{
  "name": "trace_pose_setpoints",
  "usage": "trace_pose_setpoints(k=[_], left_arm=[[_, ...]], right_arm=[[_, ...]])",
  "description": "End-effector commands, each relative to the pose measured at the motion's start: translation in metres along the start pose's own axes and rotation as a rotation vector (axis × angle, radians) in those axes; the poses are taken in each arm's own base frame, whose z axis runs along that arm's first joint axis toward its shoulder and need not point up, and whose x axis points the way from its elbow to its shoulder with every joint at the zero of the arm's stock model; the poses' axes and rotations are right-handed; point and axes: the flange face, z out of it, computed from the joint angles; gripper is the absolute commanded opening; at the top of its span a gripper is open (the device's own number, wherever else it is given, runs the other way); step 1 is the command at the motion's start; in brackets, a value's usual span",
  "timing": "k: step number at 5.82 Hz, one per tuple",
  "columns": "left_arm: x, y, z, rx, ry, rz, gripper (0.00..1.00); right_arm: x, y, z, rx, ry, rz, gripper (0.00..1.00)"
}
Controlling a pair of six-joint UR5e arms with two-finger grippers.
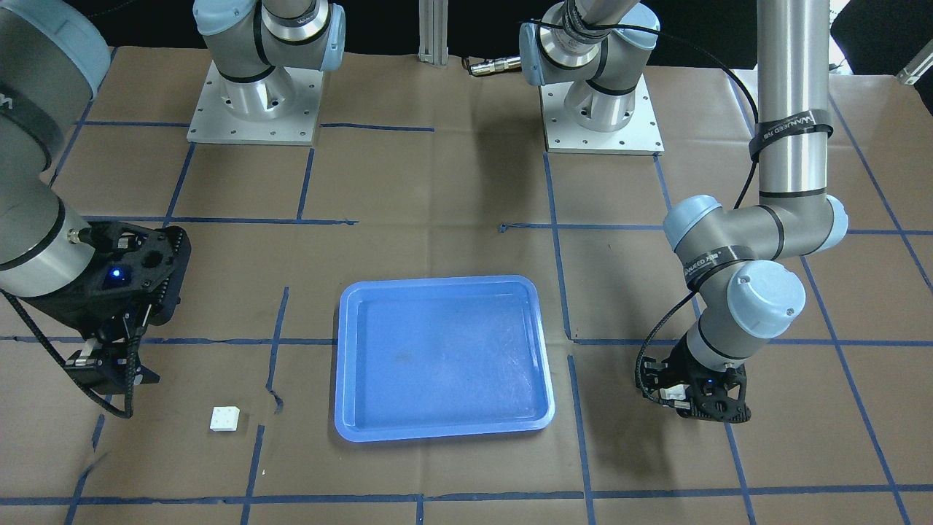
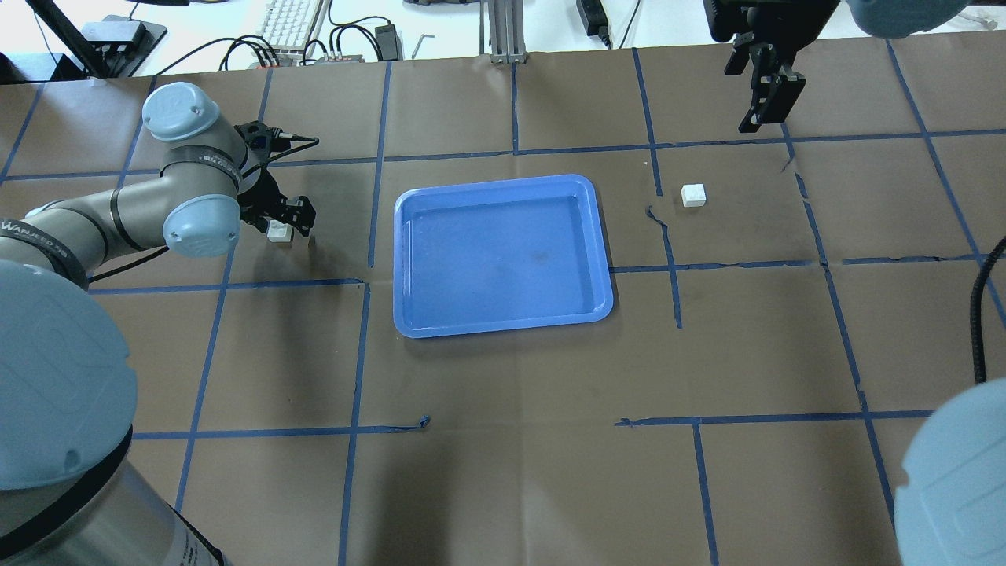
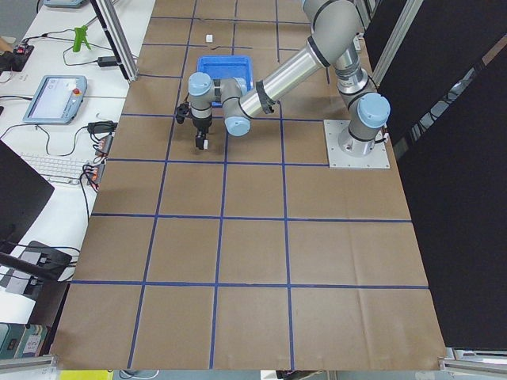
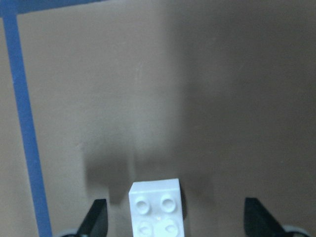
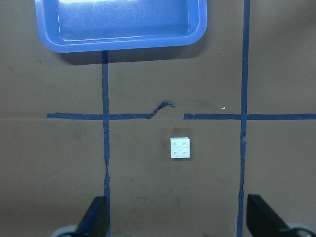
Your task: Assemble white blocks and place on blue tray
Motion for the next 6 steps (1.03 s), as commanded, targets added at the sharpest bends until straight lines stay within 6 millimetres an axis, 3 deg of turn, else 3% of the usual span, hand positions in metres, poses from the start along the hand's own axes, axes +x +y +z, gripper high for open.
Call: trace_pose_setpoints(k=[1, 2, 3, 4, 5, 6], left_arm=[[-0.001, -0.001, -0.006, 0.009, -0.007, 0.001, 0.08], [-0.001, -0.001, -0.009, 0.011, -0.010, 0.000, 0.00], [0.000, -0.002, -0.018, 0.019, -0.014, 0.019, 0.00], [0.022, -0.003, -0.036, 0.034, -0.019, 0.115, 0.00], [0.082, -0.006, -0.059, 0.068, -0.022, 0.284, 0.00], [0.145, -0.006, -0.065, 0.083, -0.018, 0.518, 0.00]], right_arm=[[0.016, 0.052, 0.023, 0.129, -0.001, -0.012, 1.00], [0.020, 0.082, 0.048, 0.210, -0.022, 0.044, 1.00], [0.024, 0.089, 0.073, 0.324, -0.020, 0.067, 1.00], [0.020, 0.098, 0.108, 0.422, -0.041, 0.066, 1.00], [0.017, 0.120, 0.140, 0.486, -0.045, 0.064, 1.00], [0.020, 0.129, 0.175, 0.508, -0.043, 0.004, 1.00]])
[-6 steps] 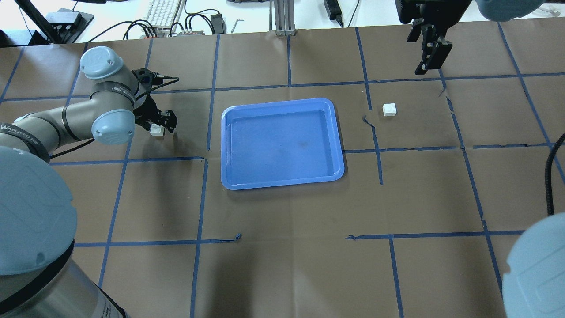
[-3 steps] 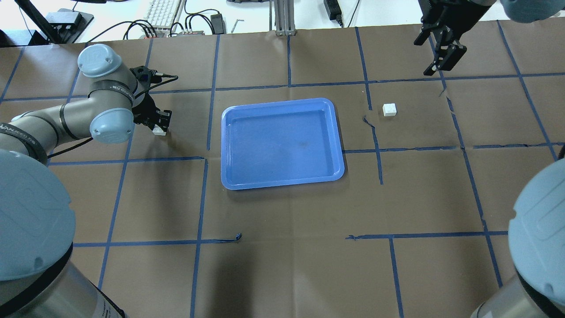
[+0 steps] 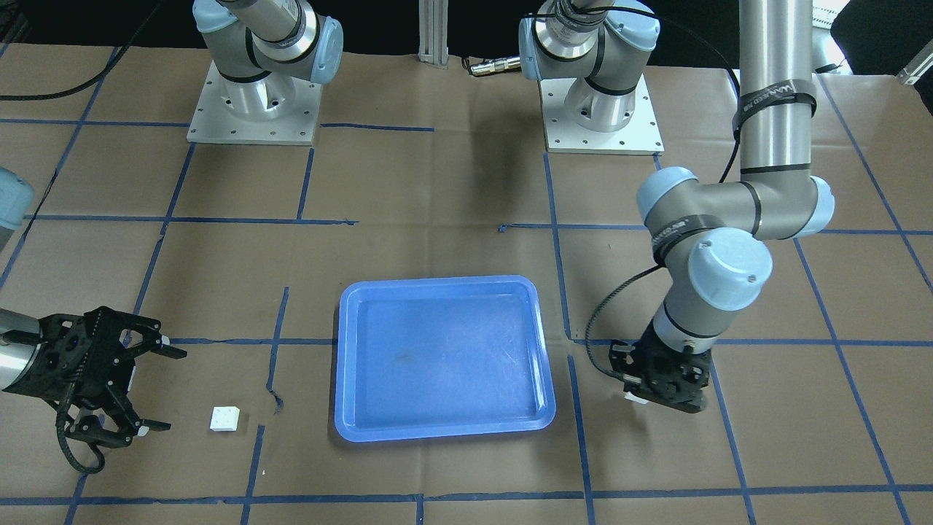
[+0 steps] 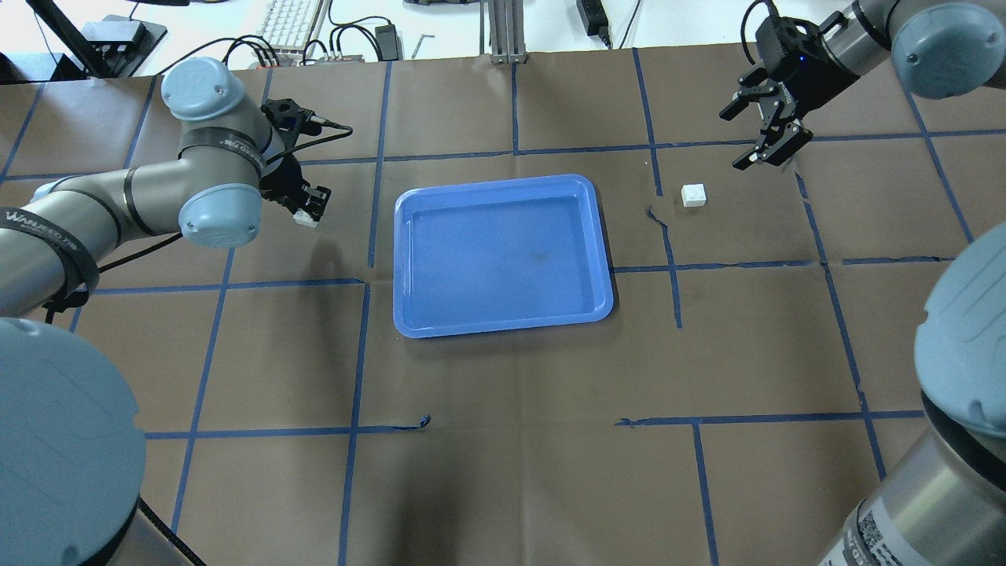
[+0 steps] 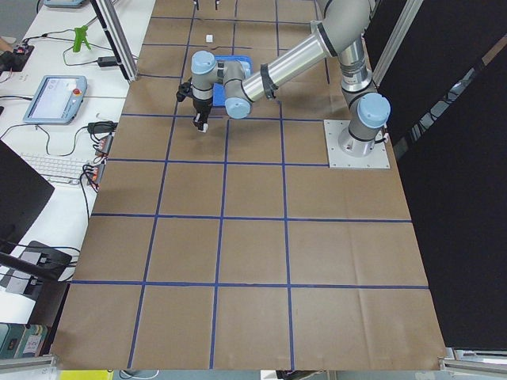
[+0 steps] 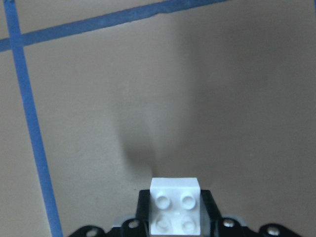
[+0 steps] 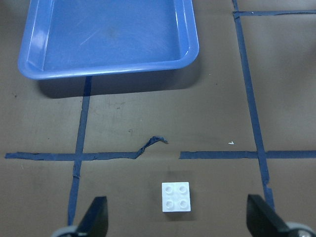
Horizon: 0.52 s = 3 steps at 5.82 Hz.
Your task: Assemble white blocks and place on blue tray
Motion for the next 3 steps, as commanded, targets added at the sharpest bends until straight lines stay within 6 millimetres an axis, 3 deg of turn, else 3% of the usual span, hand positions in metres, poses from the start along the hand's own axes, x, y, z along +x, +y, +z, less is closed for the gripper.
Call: trace_pose_setpoints(k=[1, 2, 3], left_arm=[[0.110, -0.027, -0.016, 0.035, 0.018, 0.452, 0.00], [0.171, -0.035, -0.018, 0.047, 0.030, 0.663, 0.00], [0.210, -0.033, -0.013, 0.046, 0.043, 0.887, 0.00]], right_arm=[[0.005, 0.040, 0.047, 0.051, -0.038, -0.069, 1.00], [-0.002, 0.052, 0.069, 0.073, -0.072, -0.064, 1.00], [0.001, 0.058, 0.078, 0.049, -0.031, -0.089, 1.00]])
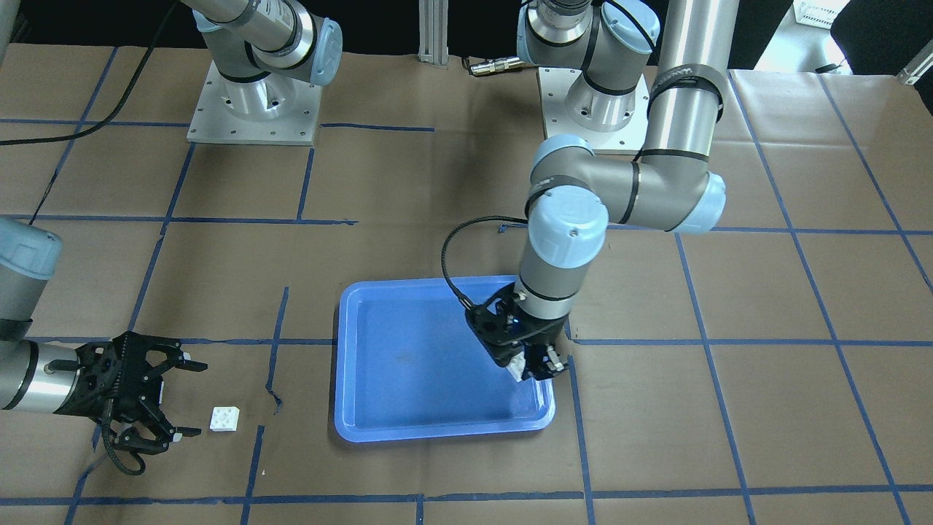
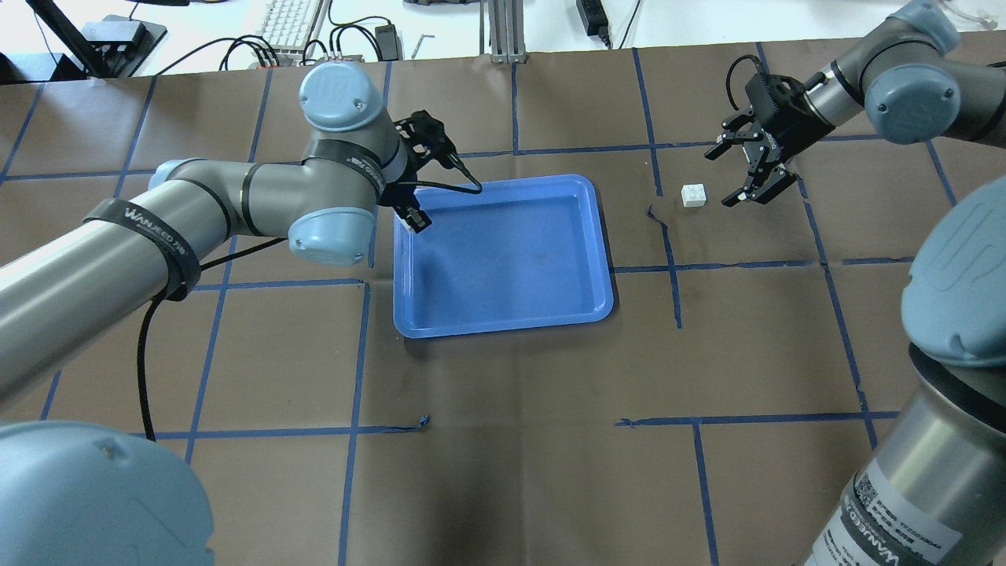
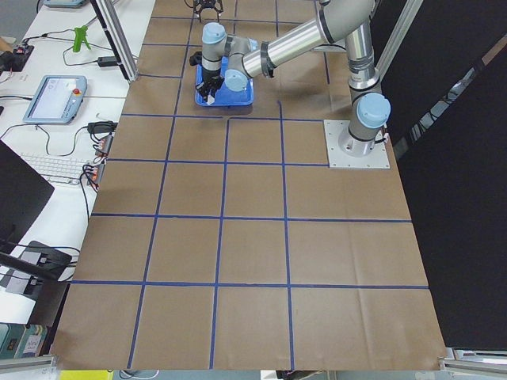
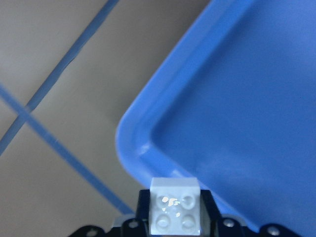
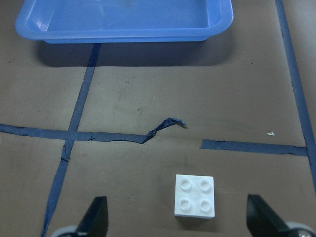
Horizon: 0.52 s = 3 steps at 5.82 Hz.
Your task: Assemble white blocks and place on blue tray
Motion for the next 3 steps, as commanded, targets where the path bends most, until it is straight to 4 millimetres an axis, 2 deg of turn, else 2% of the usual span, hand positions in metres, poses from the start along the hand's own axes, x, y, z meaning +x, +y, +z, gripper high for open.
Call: trace_pose_setpoints(k=[1, 2, 3], left_arm=[[0.047, -0.032, 0.010, 0.001, 0.028, 0.291, 0.00], [0.049, -0.033, 0.017, 0.000, 0.037, 0.302, 0.00], [0.063, -0.042, 0.027, 0.001, 0.057, 0.325, 0.00]], right_arm=[[-0.003, 0.017, 0.028, 0.001, 0.002, -0.008, 1.00], [-0.002, 0.020, 0.031, -0.006, 0.009, -0.010, 1.00], [-0.003, 0.021, 0.033, -0.003, 0.006, -0.002, 1.00]])
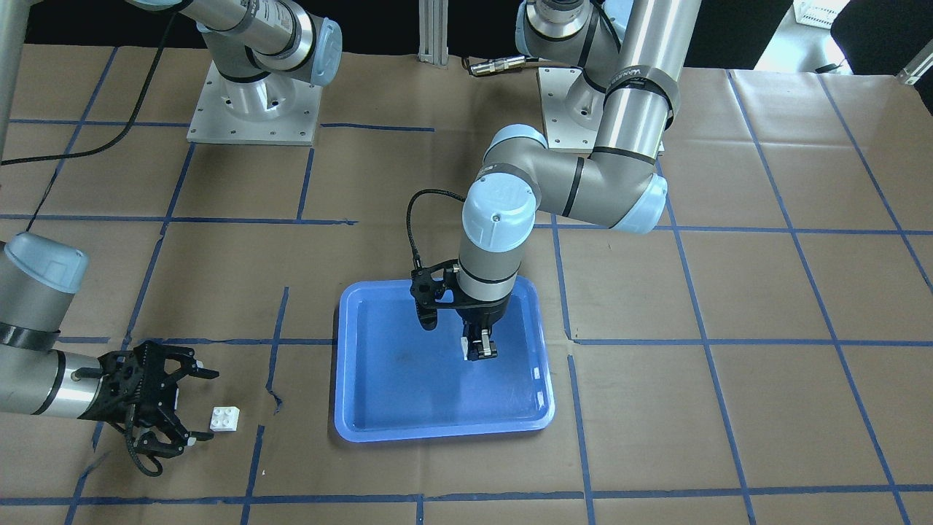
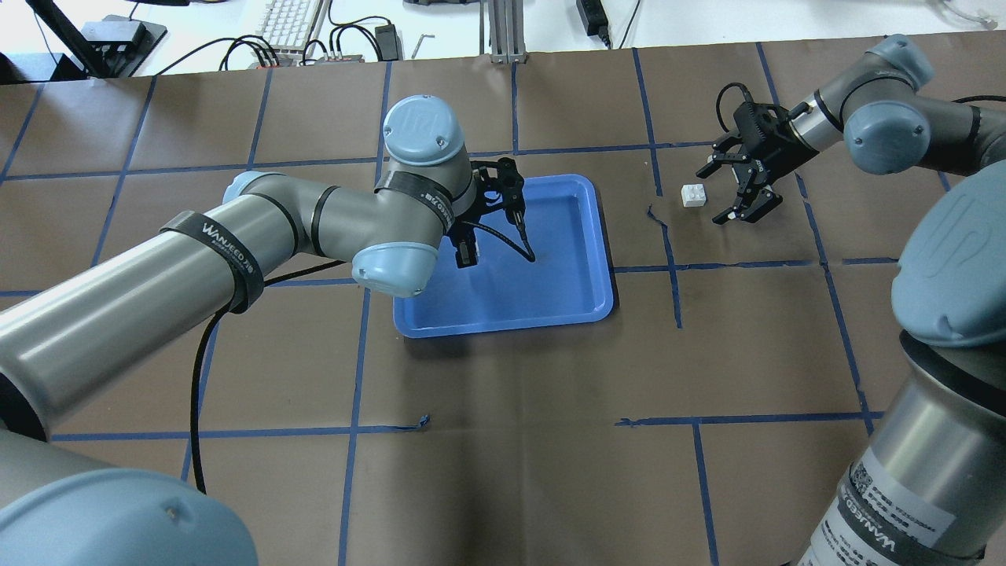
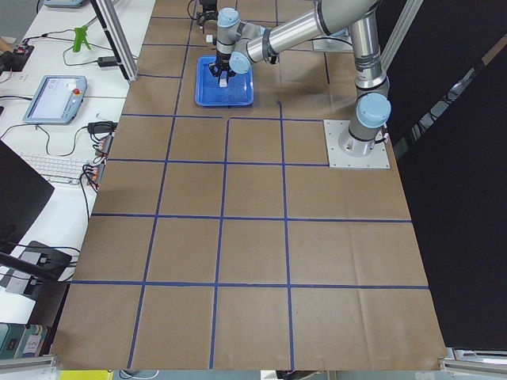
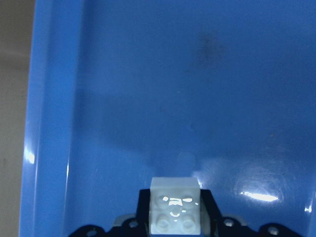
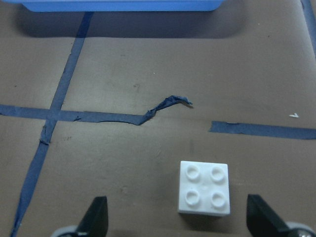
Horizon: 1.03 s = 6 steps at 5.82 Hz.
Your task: Assemble white blocks and place on blue tray
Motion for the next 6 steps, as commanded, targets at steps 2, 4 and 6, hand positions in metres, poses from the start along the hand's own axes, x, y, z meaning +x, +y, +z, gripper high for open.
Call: trace_pose_setpoints(k=[2, 4, 6], left_arm=[[0.016, -0.019, 0.026, -0.003, 0.034, 0.042, 0.00], [0.017, -0.021, 0.030, -0.002, 0.037, 0.042, 0.00], [0.017, -0.021, 0.028, -0.002, 0.033, 0.040, 0.99]], right_arm=[[0.004, -0.002, 0.000, 0.025, 0.025, 0.001, 0.95], [0.008, -0.003, 0.002, 0.058, 0.055, -0.002, 0.83], [0.011, 0.004, 0.009, 0.055, 0.060, -0.007, 0.81]])
